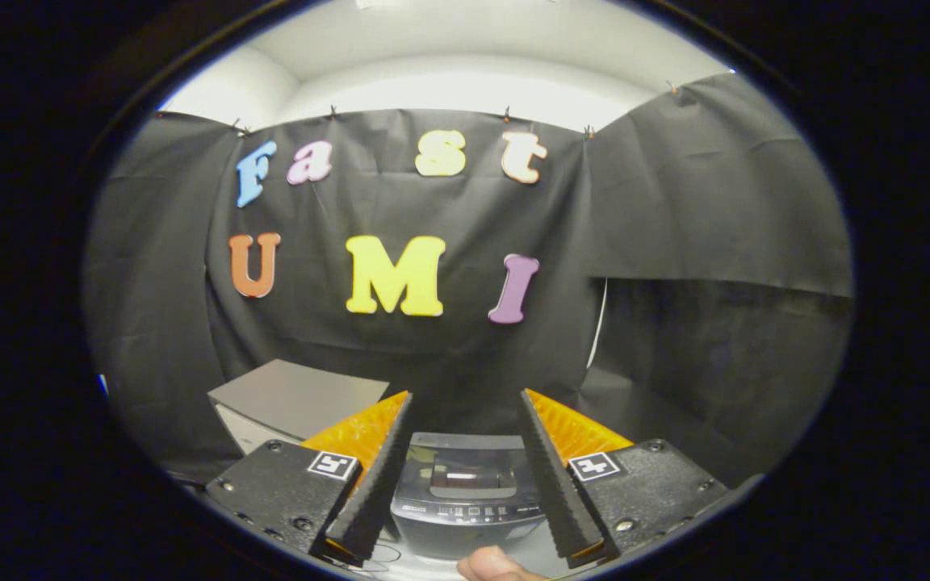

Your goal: Put the clothes into the washing machine and then close the washing machine lid.

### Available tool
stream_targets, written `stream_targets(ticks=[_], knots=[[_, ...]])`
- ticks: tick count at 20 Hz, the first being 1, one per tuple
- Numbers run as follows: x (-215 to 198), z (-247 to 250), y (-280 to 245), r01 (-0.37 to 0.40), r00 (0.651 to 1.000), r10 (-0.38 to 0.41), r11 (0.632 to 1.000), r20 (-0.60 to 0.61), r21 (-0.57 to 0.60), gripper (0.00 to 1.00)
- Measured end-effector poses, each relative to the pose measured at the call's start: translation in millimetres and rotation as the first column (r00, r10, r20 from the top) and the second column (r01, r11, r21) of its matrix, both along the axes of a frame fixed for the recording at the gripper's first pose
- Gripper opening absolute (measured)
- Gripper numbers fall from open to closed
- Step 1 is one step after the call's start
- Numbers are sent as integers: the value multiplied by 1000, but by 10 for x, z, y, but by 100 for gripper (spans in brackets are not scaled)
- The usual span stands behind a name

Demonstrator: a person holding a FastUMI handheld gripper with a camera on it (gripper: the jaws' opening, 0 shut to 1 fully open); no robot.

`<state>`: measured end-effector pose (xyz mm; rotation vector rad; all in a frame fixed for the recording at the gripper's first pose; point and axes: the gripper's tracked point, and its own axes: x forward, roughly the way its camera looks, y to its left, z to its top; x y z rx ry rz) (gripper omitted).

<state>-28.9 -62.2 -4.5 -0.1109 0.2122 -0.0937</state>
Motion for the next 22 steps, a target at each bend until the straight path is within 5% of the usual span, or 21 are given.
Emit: stream_targets(ticks=[6, 18, 22], knots=[[-483, 347, -12, -82, 993, 74, 993, 94, 86, 88], [-679, 499, -120, -3, 988, -12, 996, 154, 91, 88], [-685, 486, -68, -39, 987, 24, 995, 158, 90, 87]])
